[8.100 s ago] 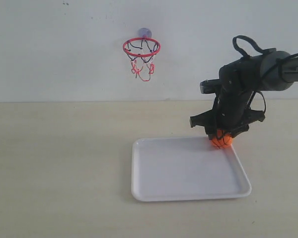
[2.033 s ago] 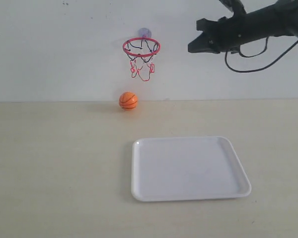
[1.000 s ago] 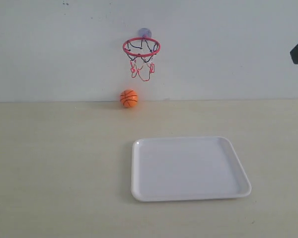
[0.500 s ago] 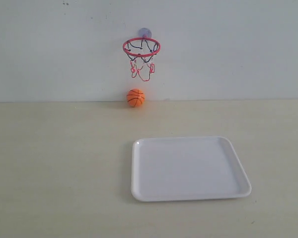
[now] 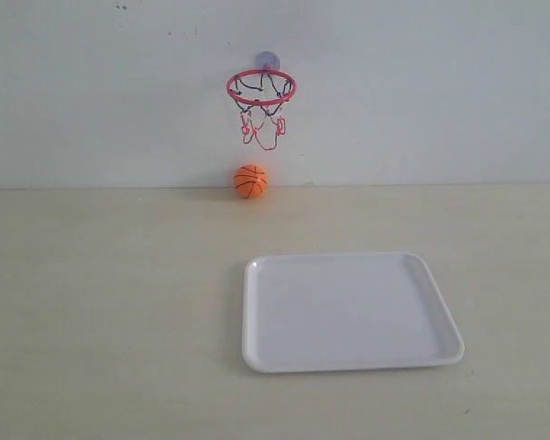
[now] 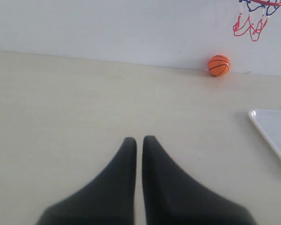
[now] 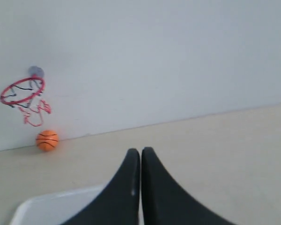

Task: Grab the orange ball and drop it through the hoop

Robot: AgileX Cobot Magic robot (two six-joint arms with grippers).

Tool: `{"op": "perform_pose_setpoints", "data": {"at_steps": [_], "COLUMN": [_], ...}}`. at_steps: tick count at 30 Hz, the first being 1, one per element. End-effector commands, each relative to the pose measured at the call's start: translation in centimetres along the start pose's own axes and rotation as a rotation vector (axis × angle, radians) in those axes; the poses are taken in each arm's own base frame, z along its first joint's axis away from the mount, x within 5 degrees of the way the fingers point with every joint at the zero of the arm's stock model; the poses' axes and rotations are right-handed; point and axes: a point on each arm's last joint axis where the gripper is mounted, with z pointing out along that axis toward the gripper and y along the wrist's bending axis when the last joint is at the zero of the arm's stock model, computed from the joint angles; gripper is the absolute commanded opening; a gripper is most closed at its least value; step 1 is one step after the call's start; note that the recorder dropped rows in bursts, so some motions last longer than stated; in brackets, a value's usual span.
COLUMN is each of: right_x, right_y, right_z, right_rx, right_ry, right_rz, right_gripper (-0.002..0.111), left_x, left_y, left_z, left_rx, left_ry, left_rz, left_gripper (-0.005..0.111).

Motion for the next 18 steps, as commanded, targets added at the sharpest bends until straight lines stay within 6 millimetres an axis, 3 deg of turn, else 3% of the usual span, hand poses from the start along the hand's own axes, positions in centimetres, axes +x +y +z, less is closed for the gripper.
{"op": "perform_pose_setpoints", "data": {"at_steps": [1,3,5,18], "right_x": [7.6,10.6,12.2,12.9], "right_y": [-2.4,-3.3,-3.8,-3.5], "right_z": [-1.5,-1.9,-2.1,-2.1], "right_rx": [0.119,0.16,0.187,0.152], "right_ry": [-0.063,-0.072,-0.092,-0.001], "right_rz": [0.044,0.081,0.136,0.029], "right_gripper": [0.0,0.0,0.0,0.0], "left_x": [0.1,0.1,0.1,0.1], "left_y": [0.0,0.0,0.0,0.0], "left_z": [0.0,0.0,0.0,0.0], "left_rx": [0.003,0.003,0.003,0.003], "left_ry": [0.001,0.001,0.001,0.001], "left_rz": [-0.002,-0.002,-0.002,-0.002], "left_gripper": [0.004,0.004,0.004,0.004]}}
